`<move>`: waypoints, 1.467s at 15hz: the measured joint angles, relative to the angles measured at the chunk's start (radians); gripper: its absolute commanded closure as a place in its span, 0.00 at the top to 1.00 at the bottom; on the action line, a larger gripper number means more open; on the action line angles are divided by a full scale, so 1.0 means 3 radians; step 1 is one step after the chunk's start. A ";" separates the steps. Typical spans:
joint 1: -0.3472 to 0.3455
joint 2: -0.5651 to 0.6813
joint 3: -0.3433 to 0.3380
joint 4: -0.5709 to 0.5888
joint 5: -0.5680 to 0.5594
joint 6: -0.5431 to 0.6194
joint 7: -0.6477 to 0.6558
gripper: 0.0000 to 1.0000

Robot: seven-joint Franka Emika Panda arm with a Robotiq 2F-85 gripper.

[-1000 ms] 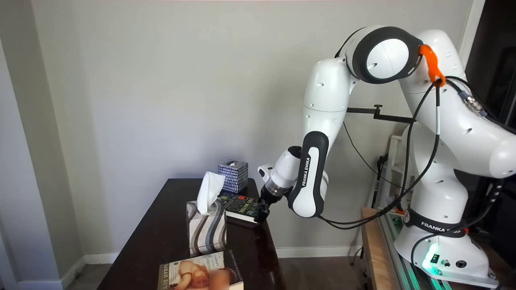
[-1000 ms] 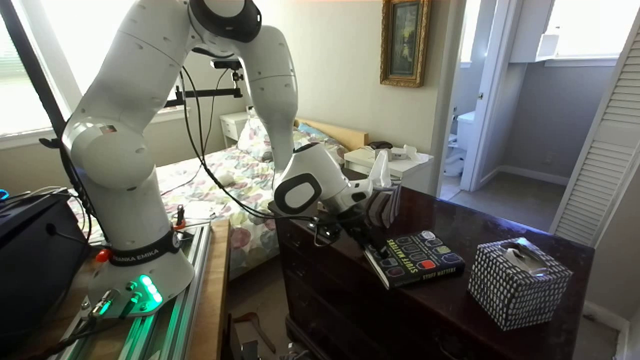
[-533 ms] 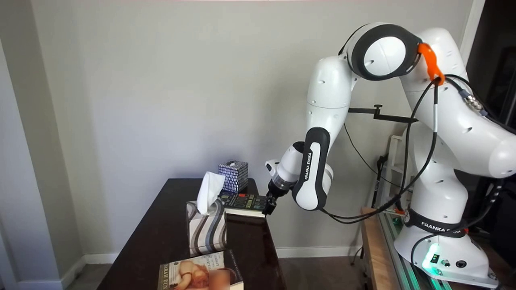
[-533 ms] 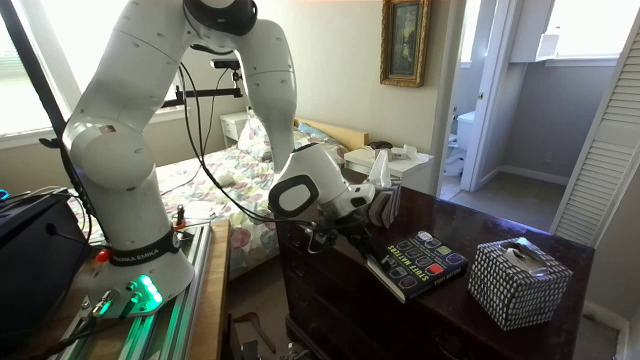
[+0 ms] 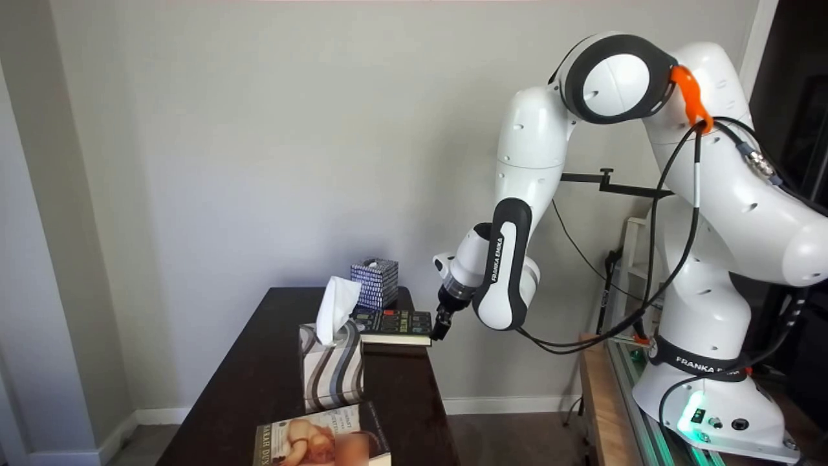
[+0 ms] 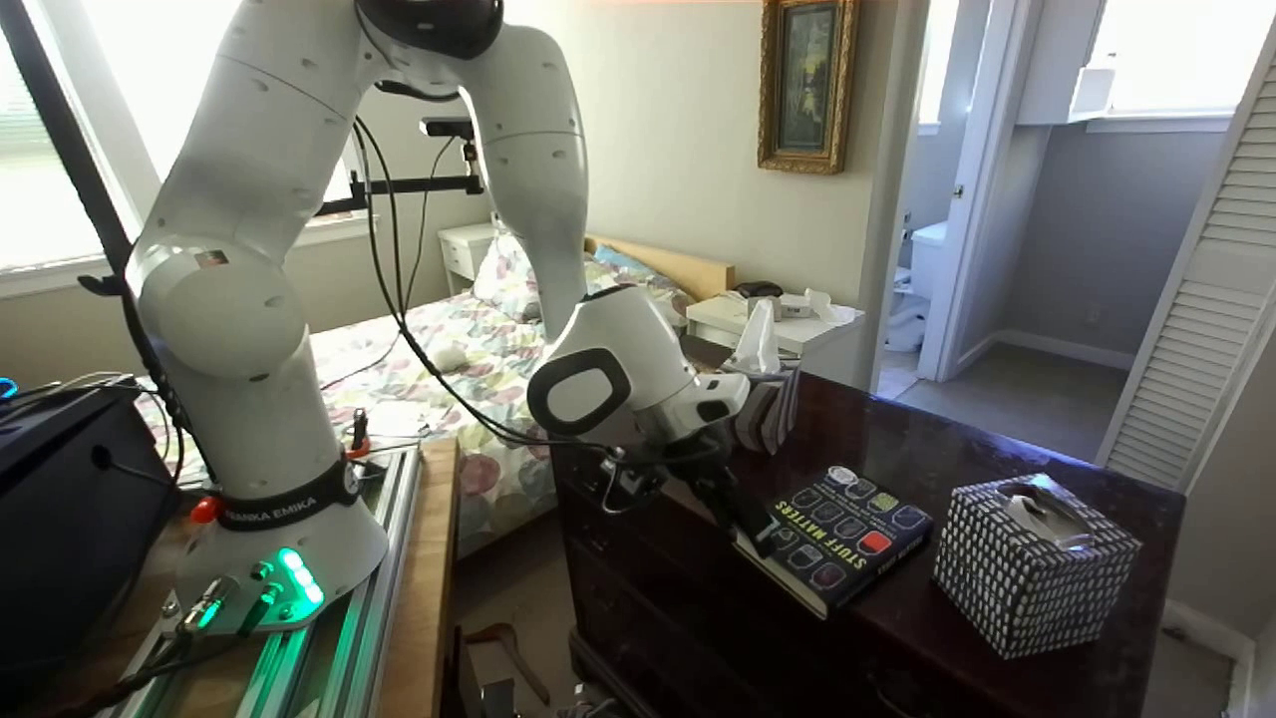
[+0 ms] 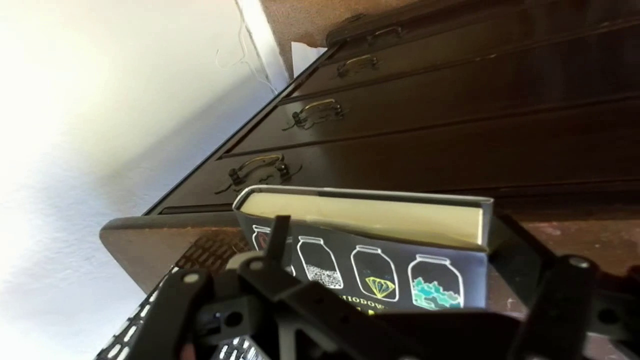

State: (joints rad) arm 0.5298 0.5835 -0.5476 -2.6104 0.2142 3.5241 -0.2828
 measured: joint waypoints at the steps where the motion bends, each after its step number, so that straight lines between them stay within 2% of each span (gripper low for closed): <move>1: -0.0033 -0.0077 0.0039 -0.0021 -0.0020 -0.0062 0.0000 1.00; 4: -0.0150 -0.0421 0.0190 -0.0087 -0.0097 -0.0253 0.0000 1.00; 5: -0.0163 -0.0524 0.0206 -0.0110 -0.0100 -0.0296 -0.0007 0.75; 6: -0.0148 -0.0599 0.0174 -0.0127 -0.0099 -0.0322 -0.0028 0.74; 12: -0.0125 -0.0658 -0.0215 -0.0160 -0.0090 -0.0325 -0.0075 0.31; 16: -0.0285 -0.0630 -0.0281 -0.0141 -0.0090 -0.0323 -0.0073 0.02; 22: -0.0545 -0.0380 -0.0162 -0.0055 -0.0091 -0.0304 -0.0052 0.00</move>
State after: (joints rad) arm 0.3664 0.4697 -0.5961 -2.6267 0.1869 3.4327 -0.2985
